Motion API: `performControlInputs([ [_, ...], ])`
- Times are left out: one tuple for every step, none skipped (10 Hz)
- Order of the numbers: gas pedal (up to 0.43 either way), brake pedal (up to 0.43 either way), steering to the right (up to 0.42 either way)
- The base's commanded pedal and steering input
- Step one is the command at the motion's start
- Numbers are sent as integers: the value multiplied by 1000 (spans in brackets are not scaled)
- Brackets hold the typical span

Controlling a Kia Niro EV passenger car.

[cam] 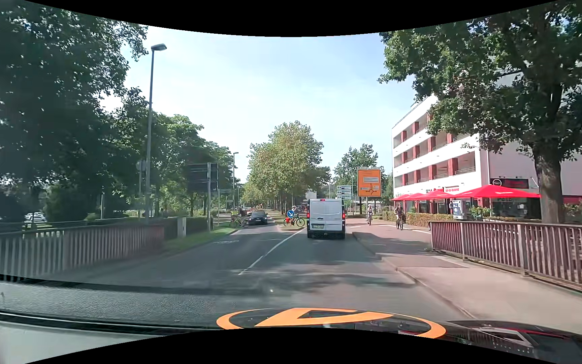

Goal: Follow the waypoints while adhering to traffic rules and regulations

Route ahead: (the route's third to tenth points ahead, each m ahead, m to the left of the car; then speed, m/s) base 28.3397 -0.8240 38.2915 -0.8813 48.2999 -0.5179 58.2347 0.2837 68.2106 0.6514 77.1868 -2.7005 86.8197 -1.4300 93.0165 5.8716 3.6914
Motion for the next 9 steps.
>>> performControlInputs([
  [0,0,7],
  [0,0,9],
  [0,0,11],
  [0,0,13],
  [0,0,15],
  [0,0,17],
  [0,0,18],
  [0,0,18],
  [0,6,18],
])
